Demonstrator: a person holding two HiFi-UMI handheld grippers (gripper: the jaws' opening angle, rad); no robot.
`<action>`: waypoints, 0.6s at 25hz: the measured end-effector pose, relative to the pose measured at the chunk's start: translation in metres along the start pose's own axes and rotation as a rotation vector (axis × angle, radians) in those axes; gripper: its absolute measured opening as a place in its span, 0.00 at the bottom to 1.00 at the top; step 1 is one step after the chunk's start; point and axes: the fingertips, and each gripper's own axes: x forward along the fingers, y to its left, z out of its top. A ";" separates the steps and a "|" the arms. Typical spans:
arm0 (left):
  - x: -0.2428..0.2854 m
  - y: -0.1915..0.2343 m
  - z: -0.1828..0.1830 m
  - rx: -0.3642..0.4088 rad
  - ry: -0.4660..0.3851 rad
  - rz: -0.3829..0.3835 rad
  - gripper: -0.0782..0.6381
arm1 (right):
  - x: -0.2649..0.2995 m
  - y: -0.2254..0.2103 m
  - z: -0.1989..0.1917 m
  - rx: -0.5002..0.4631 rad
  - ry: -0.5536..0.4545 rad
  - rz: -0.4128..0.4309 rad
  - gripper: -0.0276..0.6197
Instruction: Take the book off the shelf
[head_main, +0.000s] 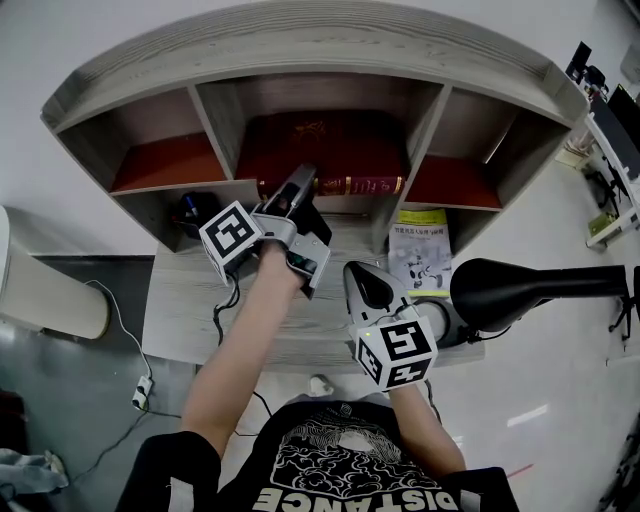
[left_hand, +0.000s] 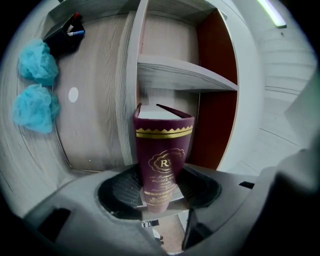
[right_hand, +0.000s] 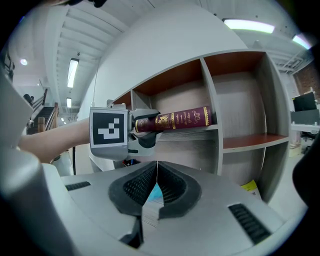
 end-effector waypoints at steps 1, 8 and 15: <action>0.000 0.000 0.000 -0.001 0.000 -0.001 0.41 | 0.000 -0.001 0.000 0.001 0.000 -0.001 0.07; -0.011 -0.003 -0.003 0.019 -0.021 -0.038 0.40 | -0.007 -0.002 -0.002 0.010 -0.005 0.004 0.07; -0.030 -0.012 -0.010 0.003 -0.066 -0.090 0.40 | -0.020 -0.007 0.004 0.011 -0.026 0.025 0.07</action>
